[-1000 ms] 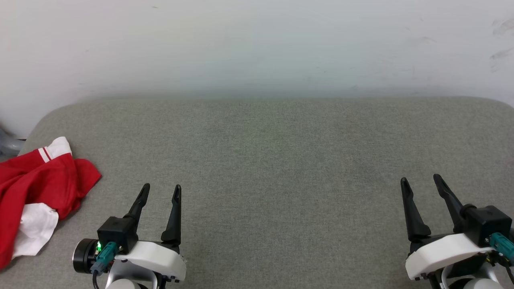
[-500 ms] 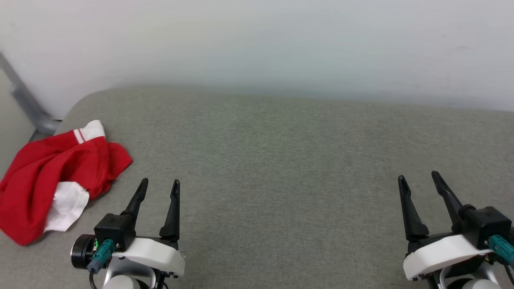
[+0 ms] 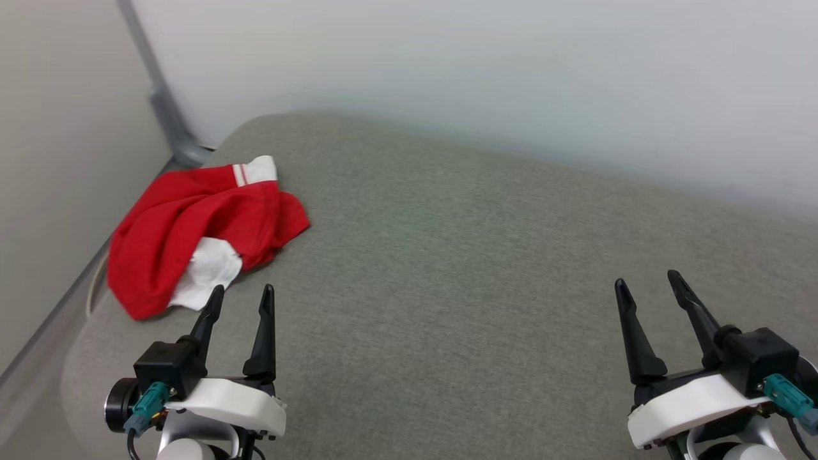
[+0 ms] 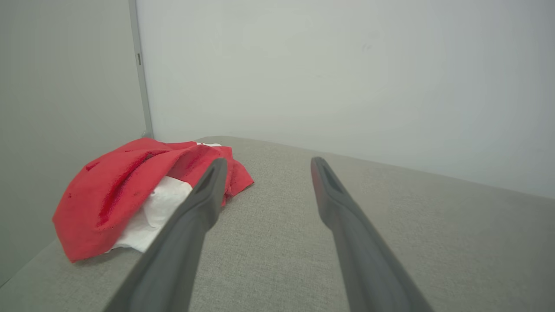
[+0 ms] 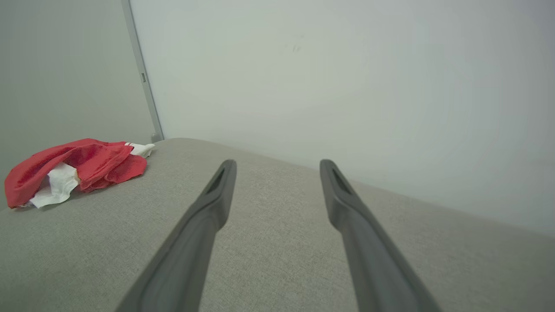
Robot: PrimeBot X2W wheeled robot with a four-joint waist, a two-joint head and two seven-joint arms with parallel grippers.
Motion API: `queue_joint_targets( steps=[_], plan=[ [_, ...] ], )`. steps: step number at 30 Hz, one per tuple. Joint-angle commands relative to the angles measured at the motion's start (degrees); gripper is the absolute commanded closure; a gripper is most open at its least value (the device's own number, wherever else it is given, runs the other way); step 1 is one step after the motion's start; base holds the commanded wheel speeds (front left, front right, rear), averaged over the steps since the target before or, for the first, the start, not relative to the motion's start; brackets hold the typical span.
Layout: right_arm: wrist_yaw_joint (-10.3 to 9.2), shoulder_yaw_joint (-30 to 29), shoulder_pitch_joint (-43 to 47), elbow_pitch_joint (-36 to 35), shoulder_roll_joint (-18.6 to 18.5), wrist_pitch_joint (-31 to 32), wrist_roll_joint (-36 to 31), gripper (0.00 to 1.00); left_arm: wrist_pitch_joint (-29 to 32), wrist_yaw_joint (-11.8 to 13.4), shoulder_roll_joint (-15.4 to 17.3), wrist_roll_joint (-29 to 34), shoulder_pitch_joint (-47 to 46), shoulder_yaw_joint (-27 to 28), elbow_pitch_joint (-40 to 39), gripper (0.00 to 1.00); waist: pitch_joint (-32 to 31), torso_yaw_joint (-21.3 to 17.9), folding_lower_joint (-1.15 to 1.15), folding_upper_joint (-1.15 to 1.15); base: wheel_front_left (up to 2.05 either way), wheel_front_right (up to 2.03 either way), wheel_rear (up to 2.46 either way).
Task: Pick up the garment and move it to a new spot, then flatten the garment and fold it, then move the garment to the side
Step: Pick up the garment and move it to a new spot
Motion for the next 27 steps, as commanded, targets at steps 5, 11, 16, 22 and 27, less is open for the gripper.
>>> queue_joint_targets(
  steps=[5,11,16,22,27],
  plan=[
    [-0.02,0.62,0.30,0.23,0.11,-0.55,0.70,0.00,-0.13,-0.12,0.44,-0.38,-0.06,0.25,0.48,0.00,-0.45,5.41,0.00,0.00,0.00,0.00,0.00],
    [-0.02,1.15,-0.15,0.46,0.10,-0.77,0.63,0.00,-0.13,-0.13,0.64,0.03,-0.04,0.55,0.54,0.00,-0.53,8.73,0.00,0.00,0.00,0.00,0.00],
    [-0.02,1.27,-0.18,0.38,0.10,-0.91,0.62,0.00,-0.13,-0.13,0.72,0.14,0.20,0.75,0.42,0.00,-0.41,10.56,0.00,0.00,0.00,0.00,0.00],
    [-0.02,1.52,-0.40,0.45,0.10,-0.99,0.41,0.00,-0.13,-0.13,0.87,0.02,0.07,0.79,0.37,0.00,0.00,11.62,0.00,0.00,0.00,0.00,0.00],
    [-0.02,1.78,-1.16,0.72,0.10,-1.17,0.45,0.00,-0.13,-0.14,0.97,0.17,-0.37,0.93,0.31,0.00,0.50,11.89,0.00,0.00,0.00,0.00,0.00]
  ],
)
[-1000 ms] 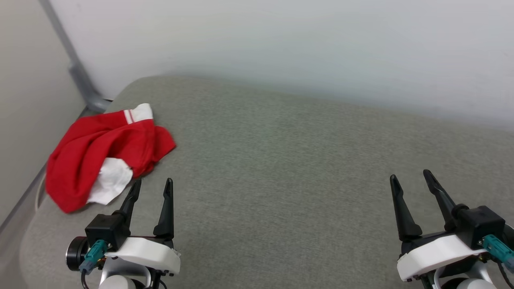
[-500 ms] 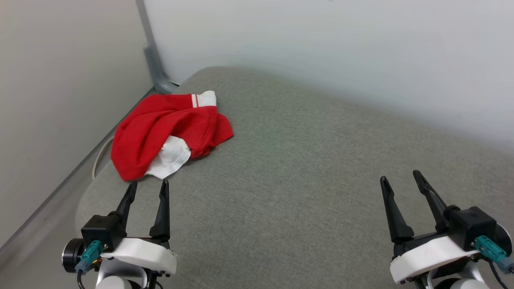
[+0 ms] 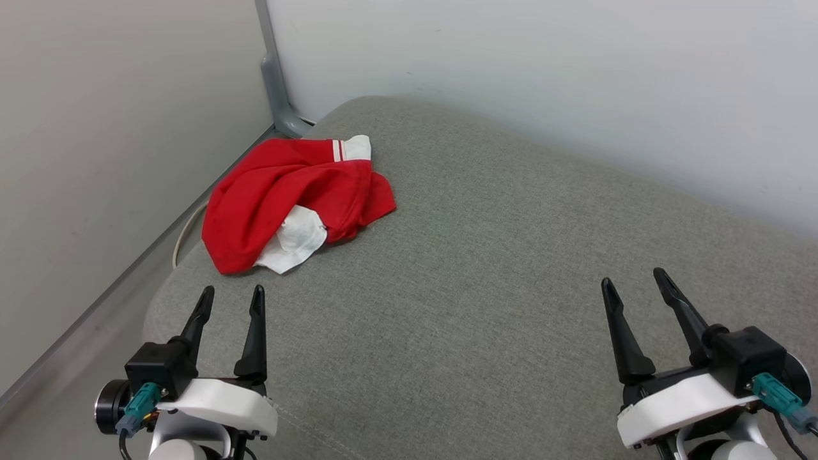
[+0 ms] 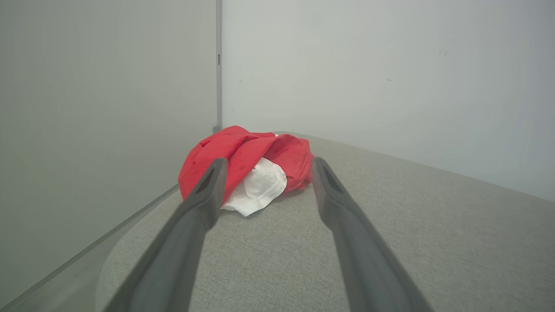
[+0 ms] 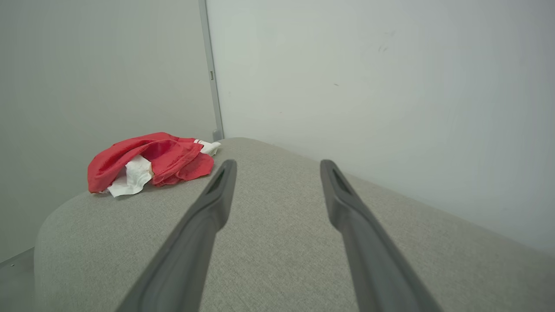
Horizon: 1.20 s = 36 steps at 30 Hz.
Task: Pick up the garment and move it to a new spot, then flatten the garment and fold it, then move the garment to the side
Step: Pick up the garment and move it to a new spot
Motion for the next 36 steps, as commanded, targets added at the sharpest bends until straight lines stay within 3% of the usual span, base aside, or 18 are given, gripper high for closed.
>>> queue_joint_targets(
  steps=[1,10,19,28,36],
  plan=[
    [-0.02,0.06,-0.75,0.15,0.09,-0.30,-0.01,0.00,-0.13,-0.14,0.25,0.19,-0.55,0.03,-0.05,0.00,0.23,0.07,0.00,0.00,0.00,0.00,0.00],
    [-0.02,-0.56,-1.60,-0.65,0.09,0.58,-0.59,0.00,-0.13,-0.14,1.50,-2.50,-4.14,-0.78,2.85,0.00,2.70,-0.37,0.00,0.00,0.00,0.00,0.00],
    [-0.03,-0.54,-5.51,-4.62,0.07,3.44,-3.65,0.00,2.89,-0.14,5.50,-12.37,-16.44,-1.52,12.15,0.00,11.86,-4.70,0.00,0.00,0.00,0.00,0.00],
    [-0.03,0.86,-11.98,-8.21,-1.19,5.49,-5.01,0.00,12.51,-0.14,11.75,-22.10,-29.99,-0.62,20.31,0.00,23.51,-10.32,0.00,0.00,0.00,0.00,0.00],
    [-0.02,1.72,-15.96,-9.38,-1.04,4.68,-5.71,0.00,27.45,-0.14,20.09,-29.47,-39.10,-1.29,27.43,0.00,31.30,-14.63,0.00,0.00,0.00,0.00,0.00]
  ],
)
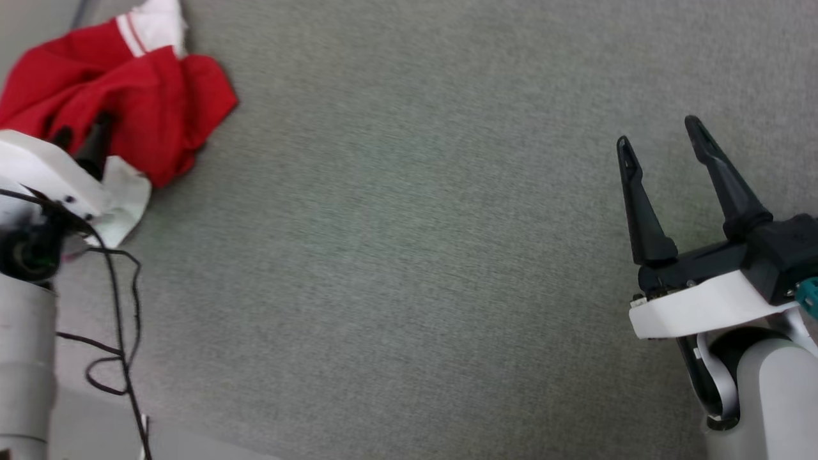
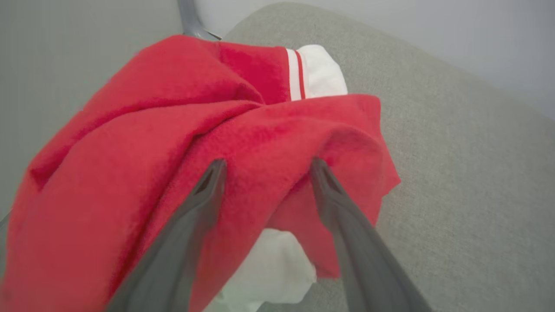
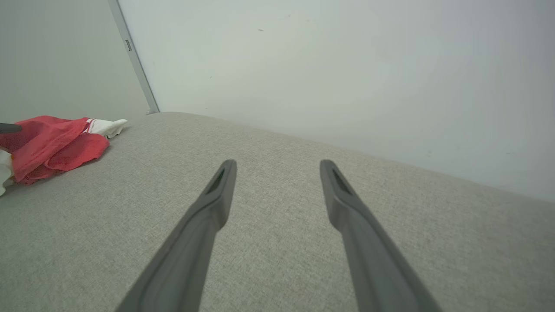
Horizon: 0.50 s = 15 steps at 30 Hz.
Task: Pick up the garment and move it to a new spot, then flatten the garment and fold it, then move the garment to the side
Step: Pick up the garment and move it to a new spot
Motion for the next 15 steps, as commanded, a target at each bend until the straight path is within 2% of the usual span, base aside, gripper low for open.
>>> queue_joint_targets(
  steps=[1,4,7,13,14,15],
  plan=[
    [-0.02,0.04,-1.24,-0.27,-0.08,-0.30,-0.25,0.00,2.05,-0.13,1.10,-0.93,-1.48,0.03,0.96,0.00,4.00,-3.39,-0.01,0.00,0.00,0.00,0.00],
    [-0.02,0.26,-2.31,-0.47,0.00,-0.65,-0.38,0.00,7.25,-0.13,4.19,-2.76,-3.63,0.09,3.27,0.00,5.85,-4.49,-0.01,0.00,0.00,0.00,0.00],
    [-0.02,0.19,-3.00,-0.54,0.05,-0.93,-0.39,0.00,12.69,-0.07,5.85,-4.46,-5.07,0.07,5.92,0.00,7.28,-5.24,-0.01,0.00,0.00,0.00,0.00],
    [-0.02,-0.11,-3.70,-0.91,0.05,-0.88,-0.47,0.00,24.04,1.33,6.22,-7.25,-5.64,-0.34,11.14,0.00,8.72,-5.94,-0.01,0.00,0.00,0.00,0.00],
    [-0.02,-0.16,-3.79,-1.03,0.06,-0.82,-0.46,0.00,24.38,1.68,6.21,-7.08,-5.68,-0.56,11.29,0.34,8.82,-5.96,-0.01,0.00,0.00,0.00,0.00],
    [-0.02,-0.26,-3.85,-1.05,0.04,-0.81,-0.46,0.00,24.78,1.84,5.91,-7.11,-5.68,-0.73,11.25,0.73,8.78,-5.98,-0.01,0.00,0.00,0.00,0.00]
  ],
)
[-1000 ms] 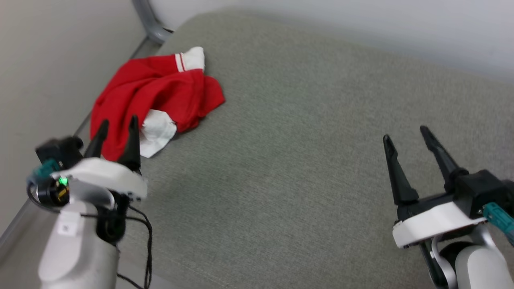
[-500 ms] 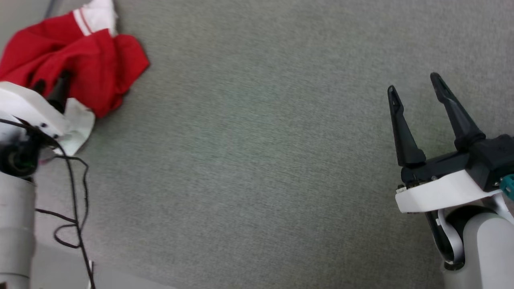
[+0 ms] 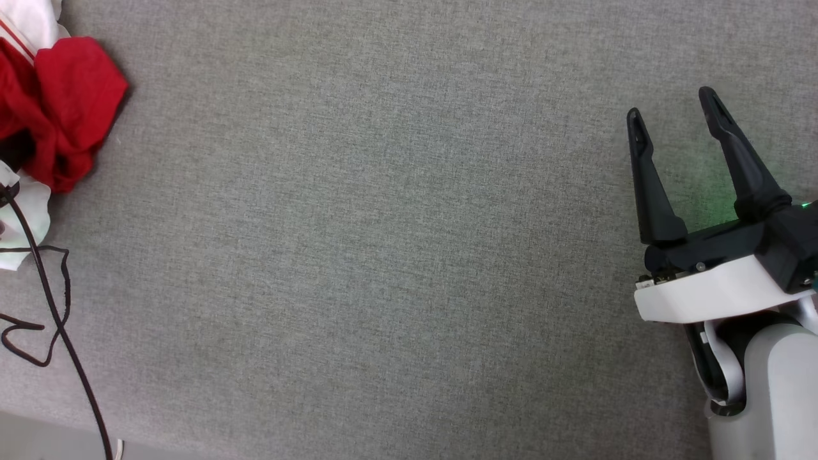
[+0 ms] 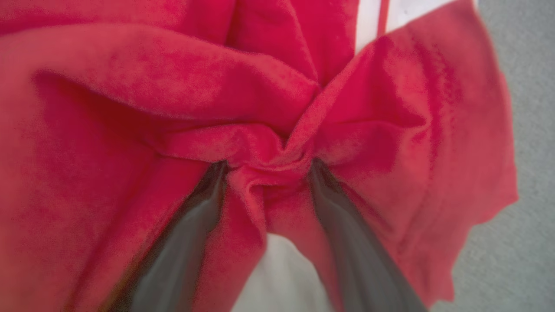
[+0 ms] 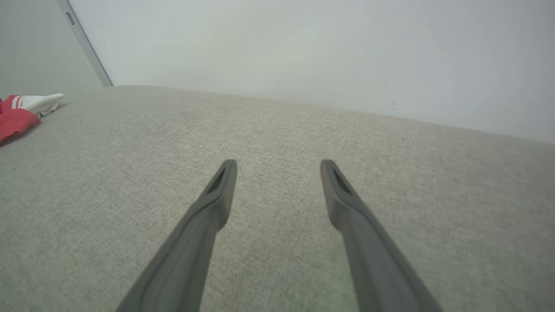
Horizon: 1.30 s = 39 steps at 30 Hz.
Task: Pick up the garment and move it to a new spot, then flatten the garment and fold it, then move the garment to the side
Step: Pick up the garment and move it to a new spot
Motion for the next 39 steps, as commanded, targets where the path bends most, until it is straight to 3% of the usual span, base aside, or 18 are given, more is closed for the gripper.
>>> queue_joint_targets(
  steps=[1,6,11,21,25,32,39],
  plan=[
    [-0.02,-0.12,-0.89,-0.28,-0.04,-0.05,-0.38,0.00,1.53,0.38,-2.86,0.02,2.13,-1.18,1.57,1.00,-0.16,-0.06,-0.01,0.00,0.00,0.00,0.00],
    [-0.02,-0.53,-0.44,0.16,0.04,-0.33,-0.16,0.00,-4.60,0.32,-2.06,1.68,2.39,-1.25,-0.24,1.00,-1.97,0.02,-0.01,0.00,0.00,0.00,0.00],
    [-0.02,-0.77,1.02,1.44,0.29,-0.99,0.52,0.00,-14.85,0.00,-1.28,3.67,2.85,-0.59,-1.36,1.00,-5.89,0.25,-0.01,0.00,0.00,0.00,0.00],
    [-0.02,-1.82,5.53,4.69,0.87,-2.31,2.58,0.00,-38.67,0.59,-4.37,9.95,7.48,-2.44,-2.83,1.00,-17.05,0.46,-0.01,0.00,0.00,0.00,0.00],
    [-0.02,-2.56,7.80,5.51,0.93,-2.73,3.26,0.00,-44.89,1.57,-6.28,12.38,10.26,-4.10,-4.19,1.00,-21.40,0.09,-0.01,0.00,0.00,0.00,0.00],
    [-0.03,-3.20,11.49,6.72,0.99,-3.16,6.14,0.00,-48.76,2.55,-8.85,14.93,16.12,-6.72,-8.75,1.00,-27.67,-2.61,-0.01,0.00,0.00,0.00,0.00],
    [-0.03,-3.71,13.73,7.90,0.96,-3.36,7.36,0.00,-47.51,3.09,-11.32,16.14,24.05,-10.17,-17.09,1.00,-31.12,-7.98,-0.01,0.00,0.00,0.00,0.00]
  ],
)
